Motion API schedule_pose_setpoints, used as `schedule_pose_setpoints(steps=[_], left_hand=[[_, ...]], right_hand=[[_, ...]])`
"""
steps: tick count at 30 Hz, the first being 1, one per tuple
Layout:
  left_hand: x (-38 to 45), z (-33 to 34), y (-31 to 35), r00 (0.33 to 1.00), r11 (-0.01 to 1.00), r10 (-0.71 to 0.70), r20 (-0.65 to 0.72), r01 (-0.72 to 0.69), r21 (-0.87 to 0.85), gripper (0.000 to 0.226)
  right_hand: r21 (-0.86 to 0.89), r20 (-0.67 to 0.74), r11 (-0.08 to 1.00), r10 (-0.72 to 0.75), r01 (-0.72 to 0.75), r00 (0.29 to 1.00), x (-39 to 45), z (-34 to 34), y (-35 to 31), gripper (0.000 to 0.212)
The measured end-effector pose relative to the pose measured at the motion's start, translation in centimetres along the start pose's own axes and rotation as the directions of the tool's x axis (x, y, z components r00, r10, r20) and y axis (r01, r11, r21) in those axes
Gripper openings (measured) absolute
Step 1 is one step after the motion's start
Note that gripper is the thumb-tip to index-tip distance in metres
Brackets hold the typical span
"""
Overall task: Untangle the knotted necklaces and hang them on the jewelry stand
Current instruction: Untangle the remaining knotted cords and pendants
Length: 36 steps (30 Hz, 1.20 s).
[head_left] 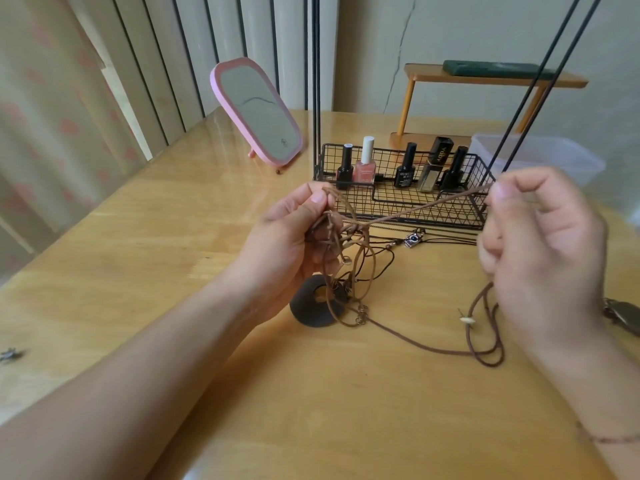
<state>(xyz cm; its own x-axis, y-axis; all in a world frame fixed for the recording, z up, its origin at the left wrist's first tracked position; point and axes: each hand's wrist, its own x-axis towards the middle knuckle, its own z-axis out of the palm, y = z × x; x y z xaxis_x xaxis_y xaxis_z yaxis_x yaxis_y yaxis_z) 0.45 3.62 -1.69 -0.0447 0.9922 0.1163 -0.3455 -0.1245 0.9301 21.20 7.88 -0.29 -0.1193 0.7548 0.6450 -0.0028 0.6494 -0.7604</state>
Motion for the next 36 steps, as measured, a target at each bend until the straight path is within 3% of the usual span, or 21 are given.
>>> schedule_pose_setpoints(steps=[6,9,13,17,21,23,25,27,28,30,32,34,36], left_hand=[[0.2,-0.4,0.0,0.995,0.994,-0.027,-0.094,0.036,0.102,0.027],[0.3,-0.6,0.0,0.996,0.991,-0.021,-0.085,0.032,0.127,0.015],[0.5,-1.0,0.1,0.992,0.983,0.068,-0.102,-0.049,0.177,0.030],[0.6,-1.1,0.5,0.968,0.977,0.139,-0.211,-0.099,0.189,0.046],[0.6,-1.3,0.6,0.963,0.974,0.173,-0.207,-0.137,0.179,0.049],[0.6,-1.4,0.6,0.969,0.978,0.167,-0.182,-0.140,0.155,0.046],[0.6,-1.6,0.8,0.974,0.985,0.148,-0.172,-0.130,0.114,0.047],[0.6,-1.7,0.9,0.977,0.990,0.134,-0.166,-0.123,0.074,0.048],[0.6,-1.7,1.0,0.979,0.992,0.125,-0.158,-0.118,0.050,0.048],[0.7,-1.6,1.0,0.985,0.994,0.107,-0.133,-0.110,-0.015,0.049],[0.7,-1.5,1.1,0.990,0.989,0.095,-0.101,-0.106,-0.101,0.051],[0.7,-1.3,1.2,0.994,0.976,0.091,-0.057,-0.100,-0.192,0.053],[0.6,-1.2,1.4,0.996,0.961,0.090,-0.004,-0.088,-0.261,0.054]], right_hand=[[0.132,-0.135,0.991,0.009,0.009,0.991,0.6,-0.4,-0.1,0.019],[0.145,-0.150,0.989,0.043,-0.021,0.988,0.9,-0.7,-0.2,0.026],[-0.097,-0.101,0.989,0.098,-0.108,0.990,1.5,-1.7,0.4,0.023],[-0.438,0.016,0.896,0.093,-0.077,0.996,1.8,-2.6,1.1,0.021],[-0.545,0.114,0.832,0.197,-0.105,0.974,1.2,-1.9,1.4,0.012],[-0.621,0.246,0.781,0.276,-0.068,0.929,0.5,-1.3,1.5,0.036],[-0.703,0.413,0.710,0.358,0.043,0.838,-0.4,-0.4,1.3,0.065],[-0.718,0.522,0.678,0.376,0.156,0.766,-1.2,0.4,1.0,0.078],[-0.705,0.547,0.679,0.337,0.205,0.767,-1.4,0.8,1.0,0.080],[-0.670,0.550,0.701,0.247,0.245,0.798,-1.7,1.2,0.9,0.074],[-0.605,0.551,0.765,0.200,0.222,0.810,-1.8,1.5,1.0,0.049],[-0.572,0.589,0.792,0.219,0.211,0.778,-2.0,1.7,1.3,0.020],[-0.577,0.621,0.795,0.277,0.189,0.733,-2.3,1.9,1.7,0.010]])
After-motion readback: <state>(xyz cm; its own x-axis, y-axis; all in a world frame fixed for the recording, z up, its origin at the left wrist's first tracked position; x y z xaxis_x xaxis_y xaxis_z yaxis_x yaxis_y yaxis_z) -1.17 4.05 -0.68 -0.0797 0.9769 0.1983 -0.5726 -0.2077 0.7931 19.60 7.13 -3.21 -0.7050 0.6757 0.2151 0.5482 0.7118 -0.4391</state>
